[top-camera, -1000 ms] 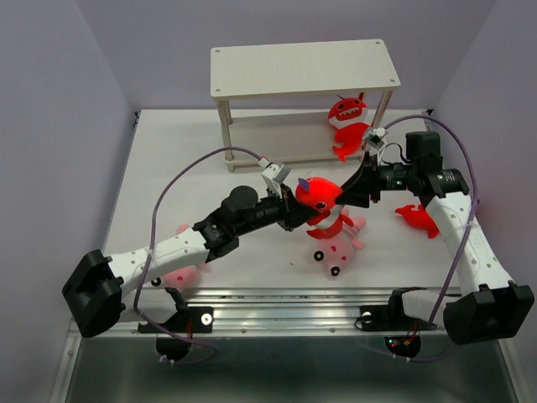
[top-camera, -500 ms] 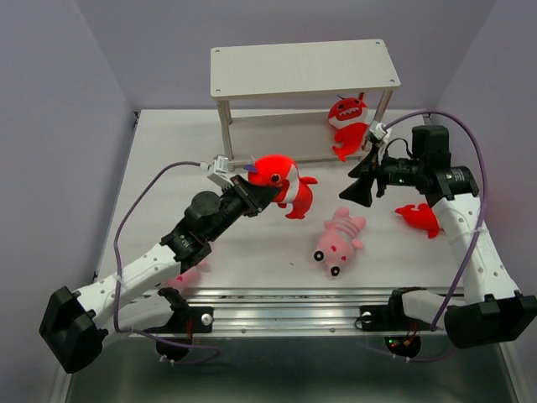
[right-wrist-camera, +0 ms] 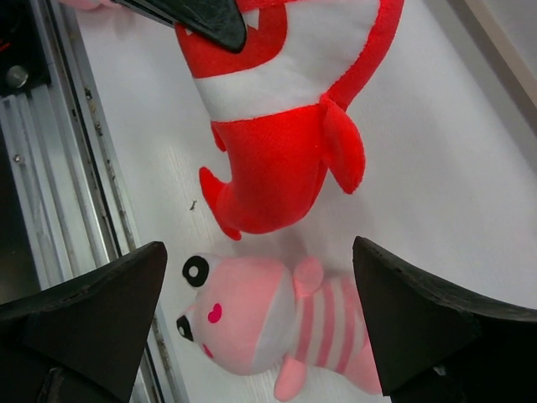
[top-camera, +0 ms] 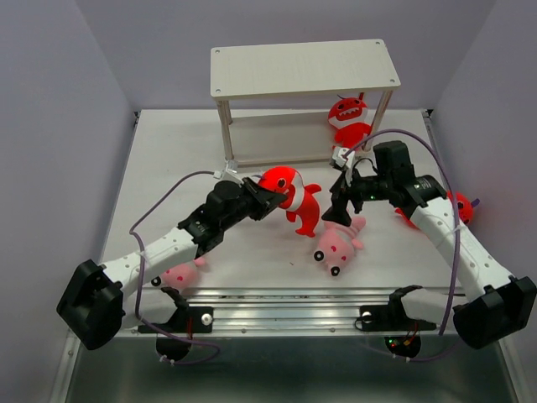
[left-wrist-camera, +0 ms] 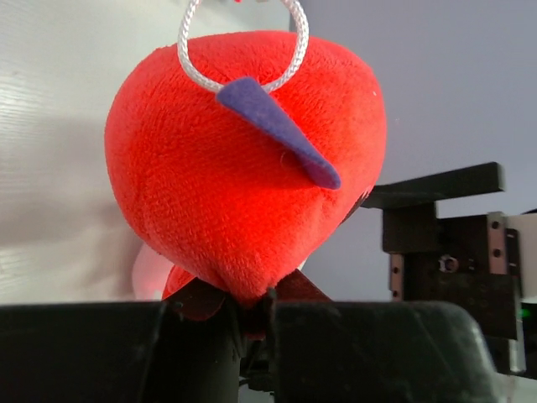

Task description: Place and organize the stuffed toys onto the shelf

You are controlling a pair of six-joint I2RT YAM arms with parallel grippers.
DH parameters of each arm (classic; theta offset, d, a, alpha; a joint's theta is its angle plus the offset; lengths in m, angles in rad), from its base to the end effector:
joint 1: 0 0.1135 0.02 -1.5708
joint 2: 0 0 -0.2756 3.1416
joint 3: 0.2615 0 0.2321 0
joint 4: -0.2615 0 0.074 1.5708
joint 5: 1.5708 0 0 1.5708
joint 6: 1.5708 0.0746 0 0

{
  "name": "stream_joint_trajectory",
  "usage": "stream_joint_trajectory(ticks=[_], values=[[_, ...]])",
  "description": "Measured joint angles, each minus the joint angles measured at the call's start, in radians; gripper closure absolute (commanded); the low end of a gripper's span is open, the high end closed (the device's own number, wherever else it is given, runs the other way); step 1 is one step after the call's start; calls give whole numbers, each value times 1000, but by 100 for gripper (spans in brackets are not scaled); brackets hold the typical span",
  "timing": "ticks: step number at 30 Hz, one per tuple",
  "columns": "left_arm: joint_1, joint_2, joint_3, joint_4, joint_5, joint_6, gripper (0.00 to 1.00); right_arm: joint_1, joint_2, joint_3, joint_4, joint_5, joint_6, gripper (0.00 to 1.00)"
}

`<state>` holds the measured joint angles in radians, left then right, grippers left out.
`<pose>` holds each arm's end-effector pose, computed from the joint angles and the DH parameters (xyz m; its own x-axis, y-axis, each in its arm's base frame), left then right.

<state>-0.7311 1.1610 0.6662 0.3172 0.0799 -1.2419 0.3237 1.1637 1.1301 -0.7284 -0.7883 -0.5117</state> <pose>0.2060 -0.1927 0.2864 -0.7277 -0.6145 -0.3046 0.1094 0.3344 -0.9361 0.1999 0.1229 0.3316 -0.2227 -0.4389 -0.8705 -0.9401 0.3330 0.0726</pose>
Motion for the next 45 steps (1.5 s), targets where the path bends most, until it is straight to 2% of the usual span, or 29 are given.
stream_joint_trajectory(ticks=[6,9,12,13,15,16,19,20,22,24,25,27,28,34,39,45], values=[[0,2,29,35,18,-61,100,71,48,-21,113,109,33,7],[0,5,29,49,26,-89,100,121,65,-34,166,149,42,11],[5,10,26,78,40,-130,100,149,75,-51,209,178,46,28],[7,10,21,95,44,-144,100,155,80,-57,222,185,47,47],[10,10,13,112,48,-158,100,156,89,-64,241,201,47,65],[13,10,11,113,49,-165,100,156,96,-65,251,204,55,77],[20,8,0,126,49,-174,100,156,101,-65,275,207,67,90],[25,6,-6,132,50,-174,100,157,101,-65,284,206,70,99],[32,-6,-16,137,49,-169,73,158,101,-65,295,207,74,99],[43,-27,-23,130,50,-145,49,163,101,-65,303,216,86,99],[52,-47,-27,123,51,-113,29,166,101,-65,312,225,90,99],[69,-87,-34,93,46,-66,17,169,101,-65,330,245,105,99],[80,-114,-36,72,38,-33,8,169,101,-65,336,268,113,99],[117,-389,-33,-134,-115,245,7,161,154,-63,374,461,192,99],[117,-593,6,-305,-213,462,7,161,252,-55,486,653,274,99],[117,-770,9,-467,-288,563,7,161,442,44,663,881,357,99]])
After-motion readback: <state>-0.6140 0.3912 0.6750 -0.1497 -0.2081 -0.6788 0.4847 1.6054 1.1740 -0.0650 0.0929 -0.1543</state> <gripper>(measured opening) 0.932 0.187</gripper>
